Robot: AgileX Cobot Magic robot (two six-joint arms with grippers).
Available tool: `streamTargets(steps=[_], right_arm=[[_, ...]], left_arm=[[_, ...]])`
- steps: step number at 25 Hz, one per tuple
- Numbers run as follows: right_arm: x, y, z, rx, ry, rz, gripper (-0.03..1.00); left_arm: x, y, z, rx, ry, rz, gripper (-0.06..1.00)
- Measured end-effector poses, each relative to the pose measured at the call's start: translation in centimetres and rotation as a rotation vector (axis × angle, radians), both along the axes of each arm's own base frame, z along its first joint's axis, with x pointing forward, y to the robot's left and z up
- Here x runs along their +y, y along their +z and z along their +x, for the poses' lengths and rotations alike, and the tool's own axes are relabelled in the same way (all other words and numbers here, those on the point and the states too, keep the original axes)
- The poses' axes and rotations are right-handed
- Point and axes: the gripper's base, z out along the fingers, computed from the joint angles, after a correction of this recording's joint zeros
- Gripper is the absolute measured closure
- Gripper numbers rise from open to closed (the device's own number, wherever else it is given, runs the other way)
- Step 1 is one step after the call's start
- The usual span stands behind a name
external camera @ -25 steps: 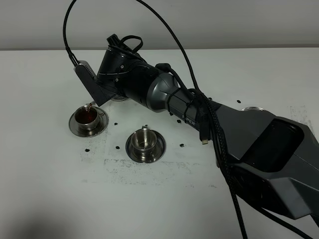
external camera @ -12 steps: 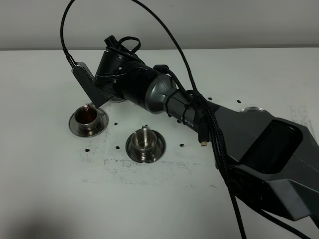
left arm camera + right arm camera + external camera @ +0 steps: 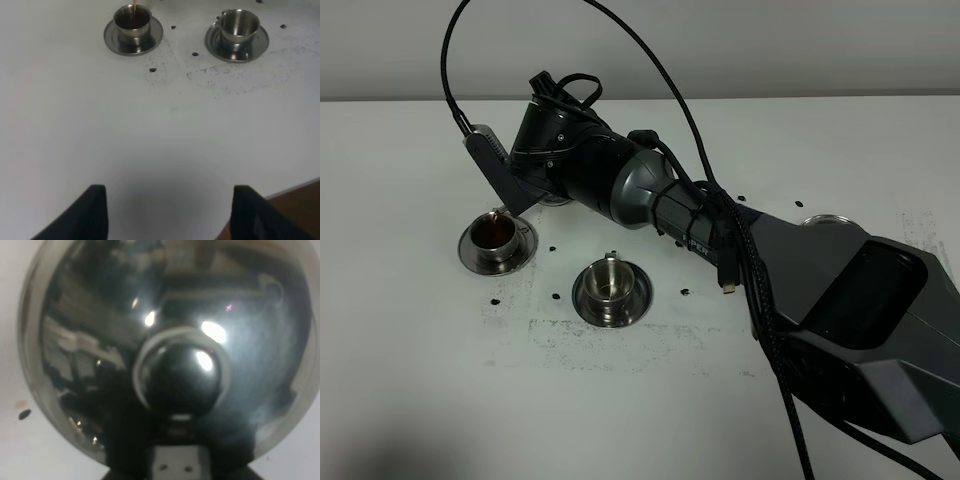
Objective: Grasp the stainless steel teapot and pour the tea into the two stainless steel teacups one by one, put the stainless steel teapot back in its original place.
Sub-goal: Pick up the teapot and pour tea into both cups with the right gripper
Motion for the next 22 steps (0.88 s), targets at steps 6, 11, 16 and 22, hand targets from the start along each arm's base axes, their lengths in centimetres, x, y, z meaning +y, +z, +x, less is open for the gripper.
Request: streamTargets(steps=[6, 11, 16, 22], right_arm=[[0.2, -0.1, -0.4, 0.062, -0.01, 0.058, 0.79], [0.4, 0.2, -0.9, 0.107, -0.017, 0.109, 0.79], [0.2, 1.6, -1.2, 0.16, -0.041, 0.188, 0.79], [-2.1, 5.5, -0.9, 0.255, -0.278, 0.433, 0.79]], left_arm=[[0.0, 0.0, 0.0, 0.0, 0.0, 0.0, 0.42], [0.0, 0.0, 0.0, 0.007, -0.002, 0.001, 0.42], [0.0, -0.1, 0.0, 0.008, -0.002, 0.001, 0.42], [0.0, -0.1, 0.0, 0.008, -0.002, 0.001, 0.42]])
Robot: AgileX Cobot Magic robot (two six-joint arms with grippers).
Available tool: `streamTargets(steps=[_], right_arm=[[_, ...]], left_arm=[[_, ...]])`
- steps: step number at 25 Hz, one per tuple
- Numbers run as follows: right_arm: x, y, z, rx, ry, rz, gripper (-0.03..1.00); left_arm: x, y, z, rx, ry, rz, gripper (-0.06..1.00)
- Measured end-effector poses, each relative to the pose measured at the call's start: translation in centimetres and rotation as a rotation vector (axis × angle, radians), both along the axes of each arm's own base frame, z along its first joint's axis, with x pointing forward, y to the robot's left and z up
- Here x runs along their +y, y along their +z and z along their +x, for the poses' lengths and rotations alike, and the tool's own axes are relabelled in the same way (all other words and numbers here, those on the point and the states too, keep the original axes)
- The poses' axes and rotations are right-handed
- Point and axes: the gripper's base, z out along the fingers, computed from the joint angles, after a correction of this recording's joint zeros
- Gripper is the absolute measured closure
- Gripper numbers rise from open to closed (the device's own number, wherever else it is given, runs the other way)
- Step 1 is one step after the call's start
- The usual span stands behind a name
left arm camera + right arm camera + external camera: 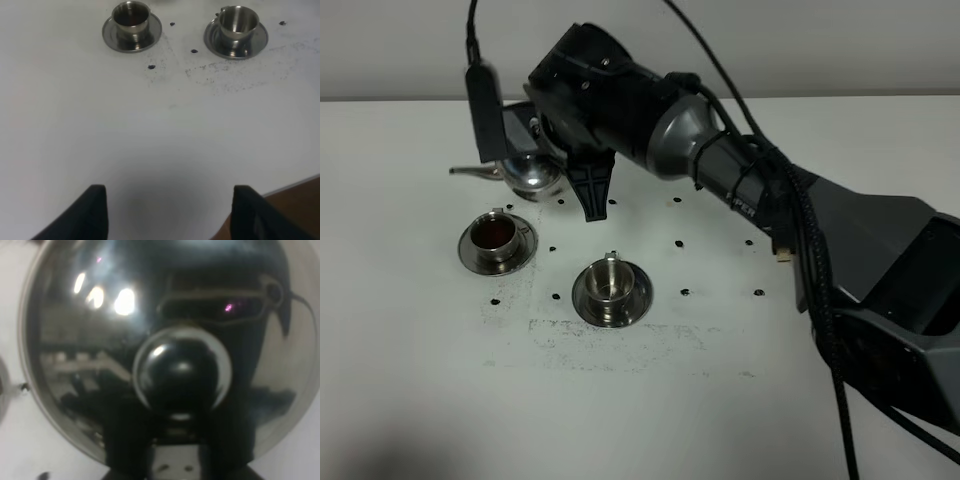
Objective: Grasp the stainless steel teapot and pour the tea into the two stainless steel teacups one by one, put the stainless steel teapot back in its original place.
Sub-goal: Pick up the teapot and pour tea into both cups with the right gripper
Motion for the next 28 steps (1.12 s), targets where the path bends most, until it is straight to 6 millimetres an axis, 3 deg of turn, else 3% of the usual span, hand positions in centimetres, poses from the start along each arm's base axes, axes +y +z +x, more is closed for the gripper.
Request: streamTargets(steps=[4, 9, 17, 22, 28], right_arm=[[-2.1, 2.7, 0.8, 0.056, -0.322, 0.224, 0.79], [-3.4, 2.5, 1.3, 0.2, -0.635, 0.403, 0.79], [-2.2, -1.1, 0.9, 0.391, -0.71, 0.434, 0.79], [-1.7, -4.4, 1.3, 0.425, -0.726, 0.393, 0.79], [-1.2, -6.1, 1.6, 0.445, -0.727, 0.399, 0.79]], left_arm=[[0.0, 0.0, 0.0, 0.0, 0.0, 0.0, 0.42], [0.0, 0.0, 0.0, 0.0, 0.0, 0.0, 0.42], [0.0, 0.0, 0.0, 0.0, 0.0, 0.0, 0.42], [0.0, 0.0, 0.0, 0.0, 0.0, 0.0, 0.42], [0.0, 0.0, 0.0, 0.0, 0.0, 0.0, 0.42]])
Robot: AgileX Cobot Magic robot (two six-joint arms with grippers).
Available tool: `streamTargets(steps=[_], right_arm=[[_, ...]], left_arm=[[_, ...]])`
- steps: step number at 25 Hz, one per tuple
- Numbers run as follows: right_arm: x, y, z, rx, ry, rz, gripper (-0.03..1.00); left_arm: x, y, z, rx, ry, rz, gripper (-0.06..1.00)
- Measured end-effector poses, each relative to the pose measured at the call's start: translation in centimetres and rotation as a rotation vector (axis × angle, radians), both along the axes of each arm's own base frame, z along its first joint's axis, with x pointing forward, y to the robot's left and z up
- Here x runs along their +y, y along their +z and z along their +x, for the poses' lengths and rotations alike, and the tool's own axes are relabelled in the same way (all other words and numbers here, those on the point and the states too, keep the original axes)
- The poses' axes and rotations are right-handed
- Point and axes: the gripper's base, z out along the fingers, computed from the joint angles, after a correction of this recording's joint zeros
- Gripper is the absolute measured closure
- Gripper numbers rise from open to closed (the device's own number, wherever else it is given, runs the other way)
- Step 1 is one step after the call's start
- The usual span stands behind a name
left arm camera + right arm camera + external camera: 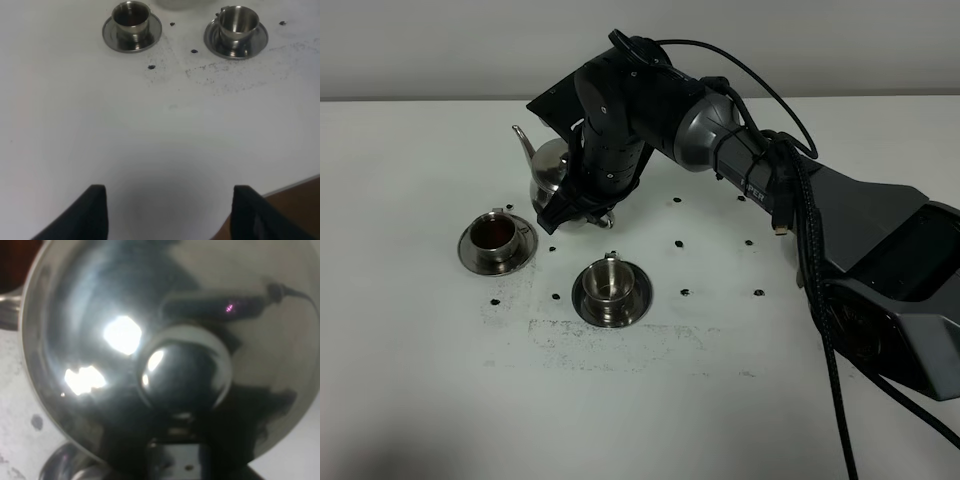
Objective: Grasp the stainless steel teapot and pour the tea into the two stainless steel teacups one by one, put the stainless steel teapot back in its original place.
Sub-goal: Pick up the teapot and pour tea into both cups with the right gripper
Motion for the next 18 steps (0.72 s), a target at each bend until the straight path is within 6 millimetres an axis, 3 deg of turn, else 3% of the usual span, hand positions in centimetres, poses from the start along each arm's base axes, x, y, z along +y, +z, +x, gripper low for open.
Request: streamTargets(steps=[6, 18], right_arm=[[0.2, -1.5, 0.1, 0.018, 0.006, -0.009, 0.79], [0.3, -2.0, 0.3, 0.014, 0.01, -0.006, 0.79]], left_arm=[[0.0, 0.0, 0.0, 0.0, 0.0, 0.0, 0.42], [0.0, 0.0, 0.0, 0.0, 0.0, 0.0, 0.42]])
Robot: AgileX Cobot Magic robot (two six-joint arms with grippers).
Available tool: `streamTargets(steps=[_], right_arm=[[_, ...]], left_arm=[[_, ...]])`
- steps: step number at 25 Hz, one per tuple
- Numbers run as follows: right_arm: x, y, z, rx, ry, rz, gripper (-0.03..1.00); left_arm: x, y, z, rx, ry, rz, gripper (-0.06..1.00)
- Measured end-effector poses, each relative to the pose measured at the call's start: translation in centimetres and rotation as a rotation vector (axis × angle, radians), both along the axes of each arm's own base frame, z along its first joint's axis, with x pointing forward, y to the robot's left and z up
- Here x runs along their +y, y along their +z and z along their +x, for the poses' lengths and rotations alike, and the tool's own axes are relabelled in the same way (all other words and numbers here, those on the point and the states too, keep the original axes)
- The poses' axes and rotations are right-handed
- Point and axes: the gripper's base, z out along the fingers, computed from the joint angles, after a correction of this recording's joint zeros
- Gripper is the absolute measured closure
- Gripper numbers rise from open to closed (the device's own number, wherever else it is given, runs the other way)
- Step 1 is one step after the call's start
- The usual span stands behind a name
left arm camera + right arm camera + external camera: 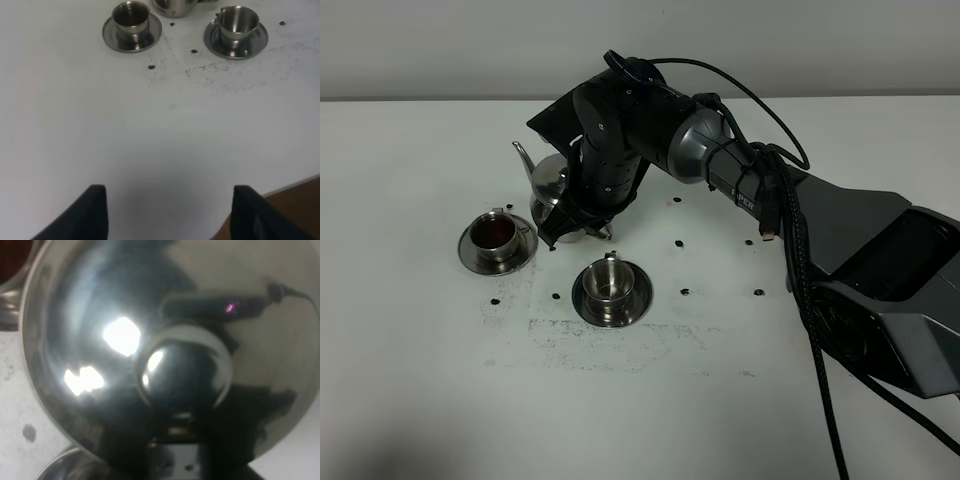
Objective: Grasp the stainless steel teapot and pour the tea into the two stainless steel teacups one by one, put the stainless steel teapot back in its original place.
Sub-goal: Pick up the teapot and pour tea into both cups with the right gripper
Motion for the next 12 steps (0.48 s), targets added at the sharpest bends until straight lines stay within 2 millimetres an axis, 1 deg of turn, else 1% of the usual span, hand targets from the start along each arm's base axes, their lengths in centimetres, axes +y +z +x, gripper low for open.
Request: streamTargets(steps=[5, 7, 9, 12], right_arm=[[-0.1, 0.1, 0.0, -0.003, 0.017, -0.01, 0.79], [-0.4, 0.8, -0.1, -0.009, 0.028, -0.038, 0.79], [-1.0, 2.4, -0.2, -0.041, 0.041, -0.068, 0.79], [-2.1, 5.5, -0.2, -0.11, 0.055, -0.104, 0.79]], left_arm=[[0.0, 0.0, 0.0, 0.0, 0.0, 0.0, 0.42], [0.0, 0.0, 0.0, 0.0, 0.0, 0.0, 0.42], [0.0, 0.0, 0.0, 0.0, 0.0, 0.0, 0.42], [0.0, 0.0, 0.0, 0.0, 0.0, 0.0, 0.42]])
